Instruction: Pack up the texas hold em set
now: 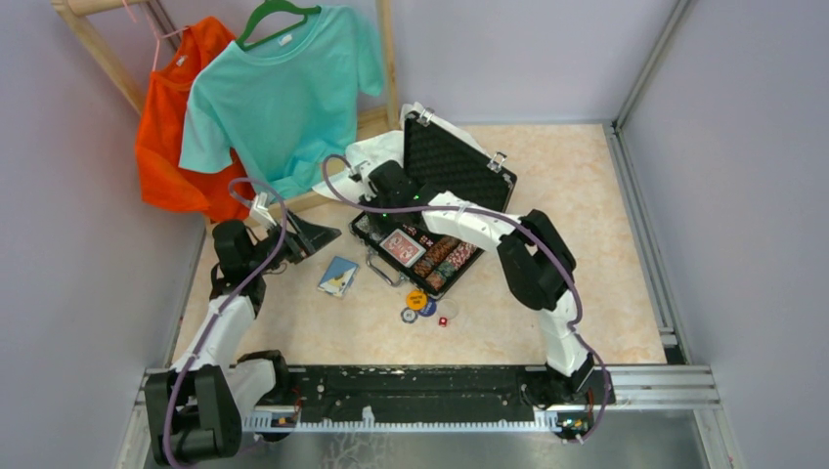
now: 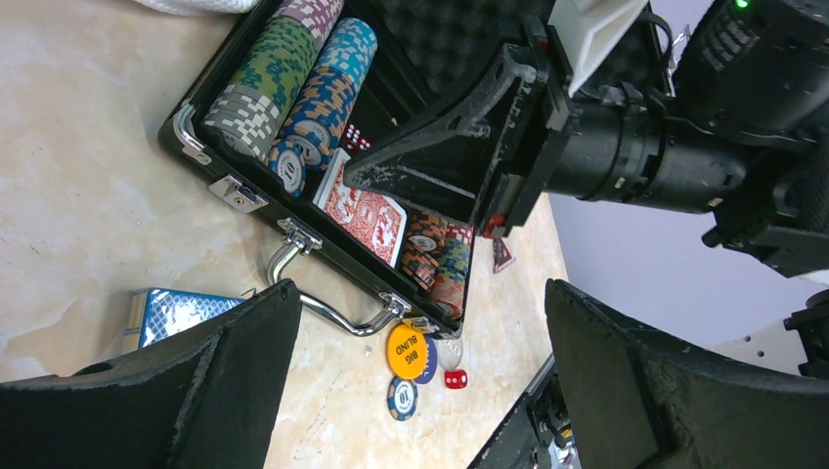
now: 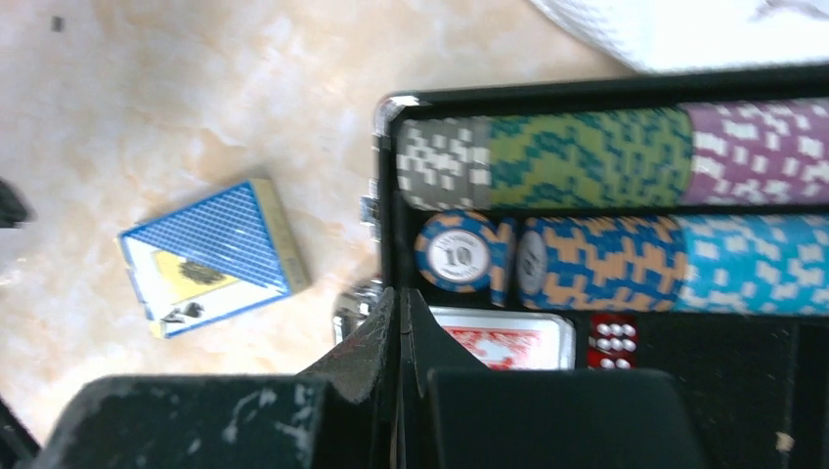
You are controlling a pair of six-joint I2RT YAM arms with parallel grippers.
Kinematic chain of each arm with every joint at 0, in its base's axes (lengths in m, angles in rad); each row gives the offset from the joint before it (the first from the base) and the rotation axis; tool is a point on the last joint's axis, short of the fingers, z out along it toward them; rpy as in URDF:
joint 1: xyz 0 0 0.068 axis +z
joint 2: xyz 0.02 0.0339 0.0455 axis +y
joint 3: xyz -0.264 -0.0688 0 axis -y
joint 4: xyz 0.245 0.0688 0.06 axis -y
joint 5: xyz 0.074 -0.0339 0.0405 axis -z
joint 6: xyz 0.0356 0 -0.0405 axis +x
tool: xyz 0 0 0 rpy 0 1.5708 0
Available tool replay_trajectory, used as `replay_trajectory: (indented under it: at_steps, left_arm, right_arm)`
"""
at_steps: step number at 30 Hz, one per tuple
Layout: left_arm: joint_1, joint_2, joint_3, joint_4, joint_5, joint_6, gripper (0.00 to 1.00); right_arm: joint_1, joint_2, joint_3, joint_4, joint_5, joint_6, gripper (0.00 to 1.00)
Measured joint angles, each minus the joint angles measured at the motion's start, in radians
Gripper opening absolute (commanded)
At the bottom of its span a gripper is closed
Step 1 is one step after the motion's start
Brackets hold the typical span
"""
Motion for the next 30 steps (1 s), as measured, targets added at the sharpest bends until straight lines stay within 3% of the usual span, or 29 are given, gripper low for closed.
replay_trajectory:
  at_steps: [7,20,30]
  left_arm:
    - [0.0,0.0,0.0,0.0,0.002,0.0,0.99]
    - [0.0,0.0,0.0,0.0,0.003,0.0,0.99]
    - [0.0,0.0,0.0,0.0,0.003,0.0,0.99]
  right_arm:
    - [0.026,0.008,0.025,0.008,-0.008,0.023,0.0]
    - [-0.092,0.059,-0.003,0.04,-0.009,0.071,0.0]
    - [-0.071,0.055,-0.002,0.038,-0.011,0.067,0.0]
